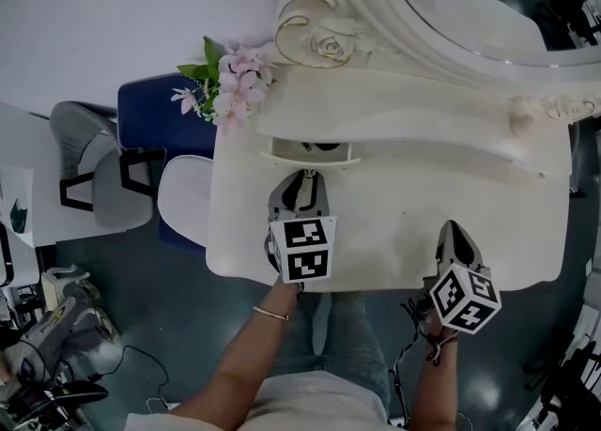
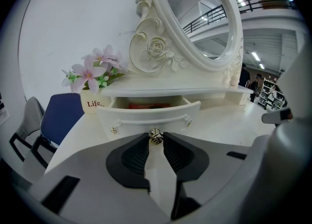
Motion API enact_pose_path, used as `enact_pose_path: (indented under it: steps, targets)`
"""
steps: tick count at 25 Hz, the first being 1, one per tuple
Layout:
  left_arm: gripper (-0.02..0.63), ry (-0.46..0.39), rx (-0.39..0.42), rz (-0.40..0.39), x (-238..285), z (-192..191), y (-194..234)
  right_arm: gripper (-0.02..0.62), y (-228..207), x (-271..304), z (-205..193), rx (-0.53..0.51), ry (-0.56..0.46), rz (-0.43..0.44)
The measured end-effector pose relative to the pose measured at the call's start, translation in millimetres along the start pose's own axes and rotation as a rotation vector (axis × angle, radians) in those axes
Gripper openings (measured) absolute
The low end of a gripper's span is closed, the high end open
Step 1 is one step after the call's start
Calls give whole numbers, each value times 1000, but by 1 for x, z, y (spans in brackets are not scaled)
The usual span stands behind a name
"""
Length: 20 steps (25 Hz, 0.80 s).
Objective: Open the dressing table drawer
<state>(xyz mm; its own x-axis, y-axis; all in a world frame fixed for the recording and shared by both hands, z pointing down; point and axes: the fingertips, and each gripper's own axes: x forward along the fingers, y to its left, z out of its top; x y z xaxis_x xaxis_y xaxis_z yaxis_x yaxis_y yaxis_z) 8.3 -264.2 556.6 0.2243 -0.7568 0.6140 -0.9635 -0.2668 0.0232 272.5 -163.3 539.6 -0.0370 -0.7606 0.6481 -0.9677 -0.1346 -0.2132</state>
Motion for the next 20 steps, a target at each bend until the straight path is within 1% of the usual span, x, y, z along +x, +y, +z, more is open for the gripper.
enact_pose_path:
  steps: [12,20]
  targets:
    - [106,22,4,4,-5,-7,0,6,-1,-7,2,-3,-7,-3]
    - [106,16,10,4,-9,-8,-1,6,2,-10,-1,-6,-7,1]
